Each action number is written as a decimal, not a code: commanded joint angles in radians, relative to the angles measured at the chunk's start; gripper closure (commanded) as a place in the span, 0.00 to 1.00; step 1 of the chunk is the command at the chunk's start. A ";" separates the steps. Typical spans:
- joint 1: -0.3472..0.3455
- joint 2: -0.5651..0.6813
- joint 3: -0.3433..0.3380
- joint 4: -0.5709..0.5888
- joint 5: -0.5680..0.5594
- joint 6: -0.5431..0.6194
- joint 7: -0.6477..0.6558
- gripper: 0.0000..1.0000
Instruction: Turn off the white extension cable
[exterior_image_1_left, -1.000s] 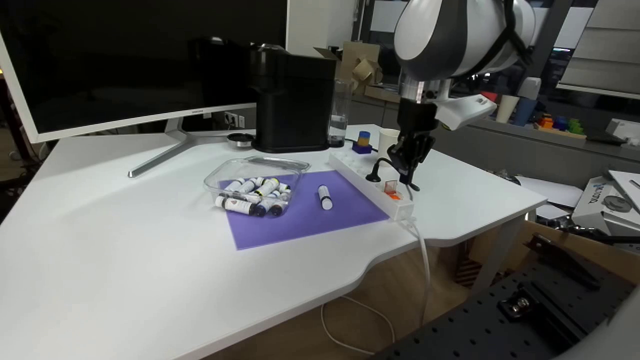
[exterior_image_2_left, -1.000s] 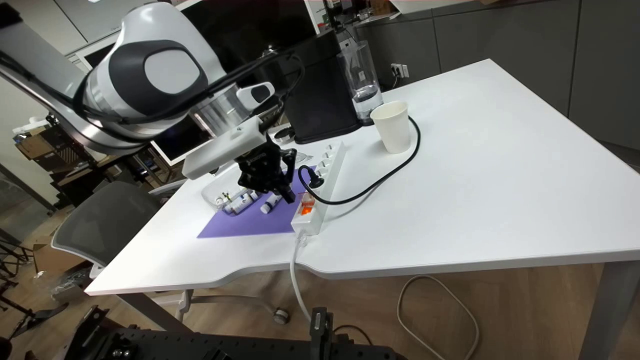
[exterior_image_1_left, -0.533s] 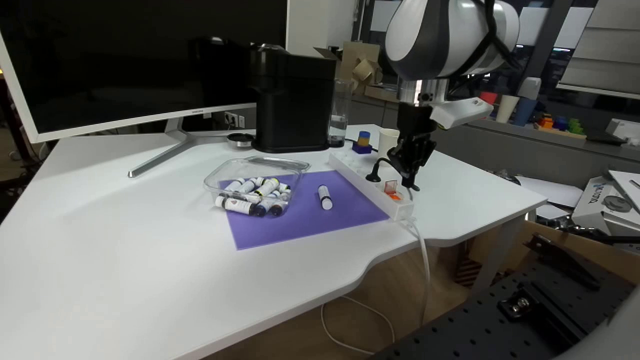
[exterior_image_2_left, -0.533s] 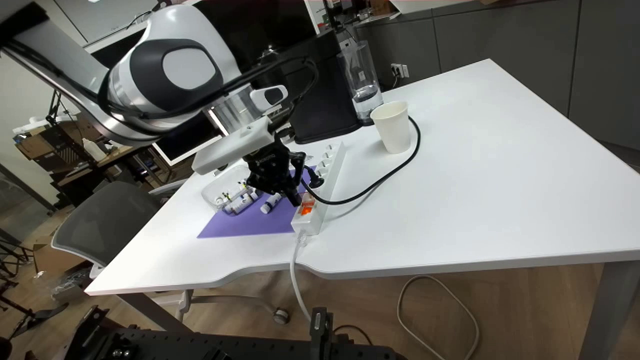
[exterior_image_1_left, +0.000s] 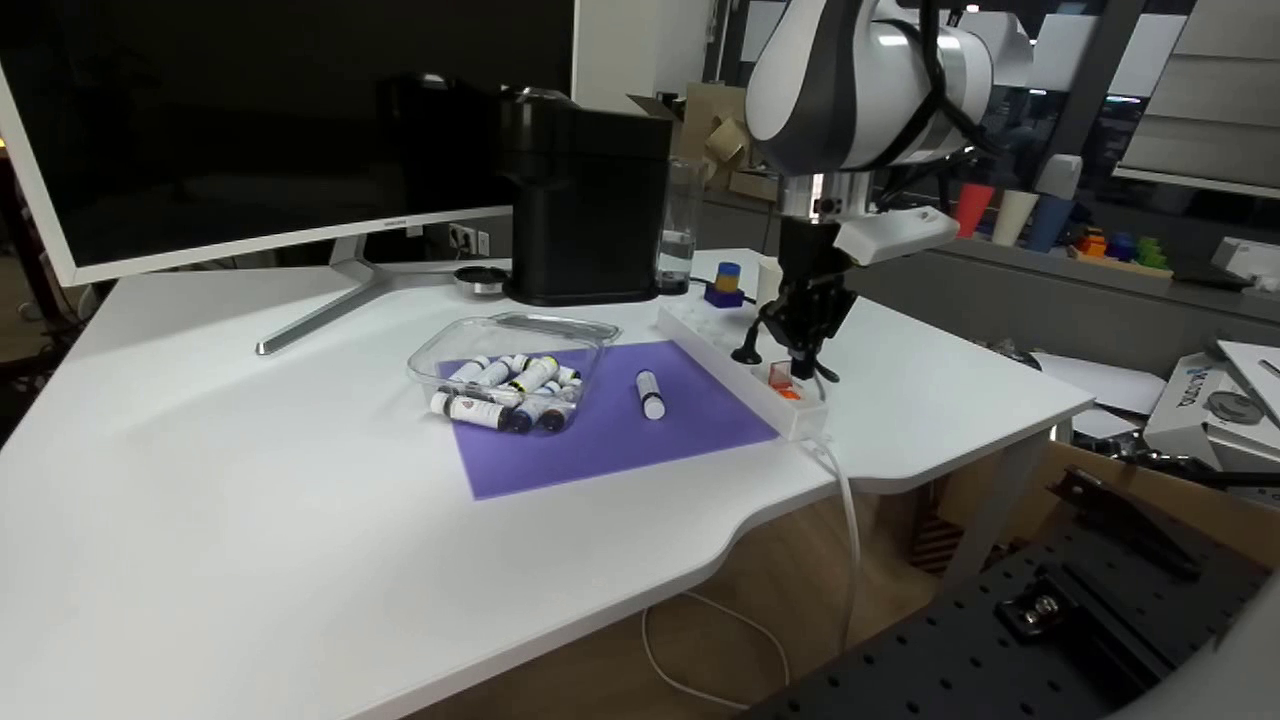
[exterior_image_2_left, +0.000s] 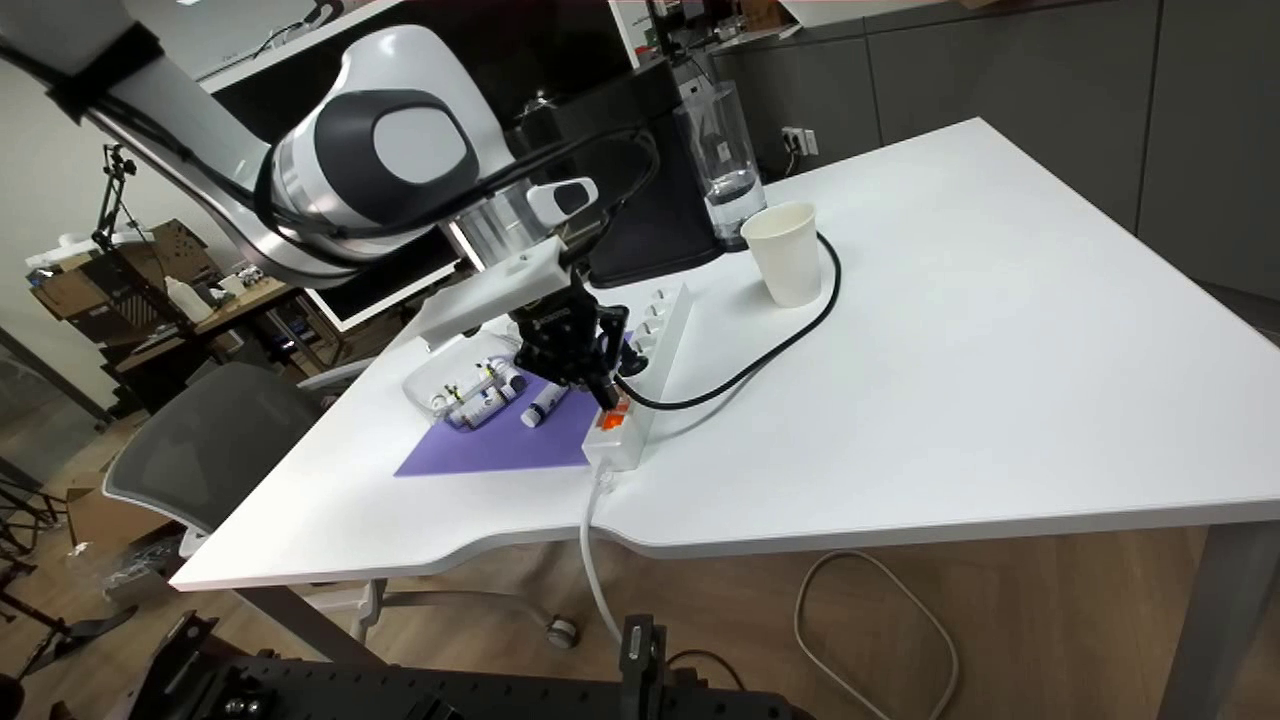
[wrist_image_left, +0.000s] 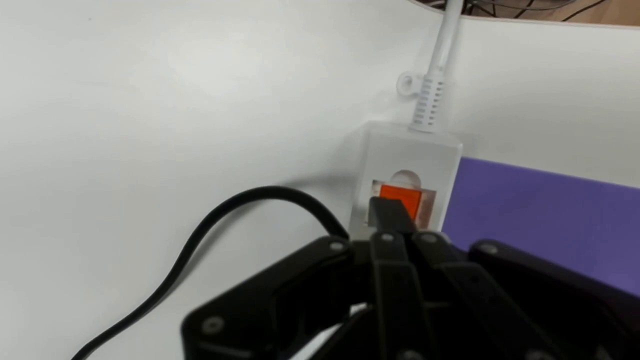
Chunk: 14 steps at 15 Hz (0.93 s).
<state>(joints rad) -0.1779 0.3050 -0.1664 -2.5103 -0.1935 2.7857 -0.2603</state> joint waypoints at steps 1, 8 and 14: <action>0.008 0.028 0.017 0.040 0.017 -0.038 0.025 1.00; 0.026 0.044 0.011 0.044 0.012 -0.041 0.051 1.00; 0.026 0.065 0.006 0.046 0.014 -0.046 0.064 1.00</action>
<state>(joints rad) -0.1600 0.3456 -0.1527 -2.4887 -0.1777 2.7620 -0.2323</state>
